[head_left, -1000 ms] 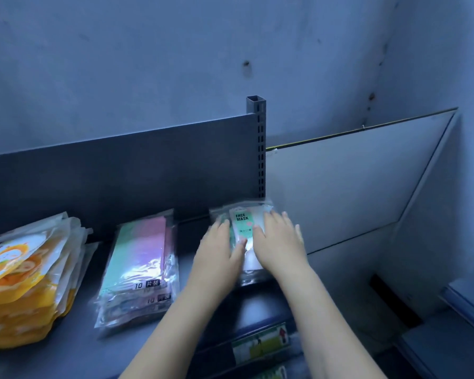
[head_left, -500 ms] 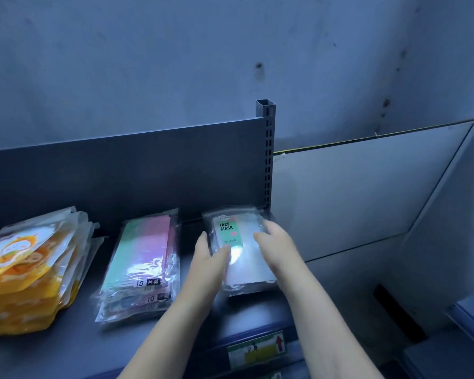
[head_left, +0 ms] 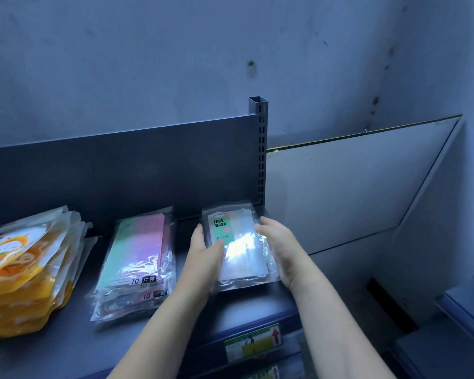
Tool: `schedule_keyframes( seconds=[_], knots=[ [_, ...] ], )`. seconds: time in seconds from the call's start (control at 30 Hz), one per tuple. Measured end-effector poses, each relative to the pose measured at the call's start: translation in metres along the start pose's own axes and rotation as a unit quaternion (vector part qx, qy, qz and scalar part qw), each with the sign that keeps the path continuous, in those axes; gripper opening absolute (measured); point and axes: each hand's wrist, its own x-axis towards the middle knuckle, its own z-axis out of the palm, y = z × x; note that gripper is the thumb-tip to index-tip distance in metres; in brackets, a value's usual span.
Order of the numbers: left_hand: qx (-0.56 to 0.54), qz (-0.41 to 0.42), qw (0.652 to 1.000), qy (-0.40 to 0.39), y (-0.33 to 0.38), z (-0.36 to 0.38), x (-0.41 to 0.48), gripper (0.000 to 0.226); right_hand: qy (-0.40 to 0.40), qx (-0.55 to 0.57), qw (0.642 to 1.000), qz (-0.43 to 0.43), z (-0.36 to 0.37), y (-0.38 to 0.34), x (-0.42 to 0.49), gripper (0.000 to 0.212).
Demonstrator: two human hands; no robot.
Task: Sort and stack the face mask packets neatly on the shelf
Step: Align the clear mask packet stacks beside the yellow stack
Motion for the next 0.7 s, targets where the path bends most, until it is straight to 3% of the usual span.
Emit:
schedule_keyframes(
  seconds=[0.13, 0.43, 0.7],
  knots=[
    [0.006, -0.001, 1.000, 0.007, 0.001, 0.000, -0.002, 0.077, 0.006, -0.044, 0.999, -0.016, 0.000, 0.003, 0.002, 0.068],
    [0.022, -0.009, 1.000, 0.017, 0.000, -0.001, -0.001, 0.078, -0.001, -0.063, 0.997, -0.045, 0.006, 0.006, 0.008, 0.066],
    [0.018, -0.013, 1.000, 0.007, 0.006, 0.000, -0.003, 0.046, -0.010, -0.095, 0.993, -0.067, 0.010, 0.005, 0.006, 0.076]
  ],
)
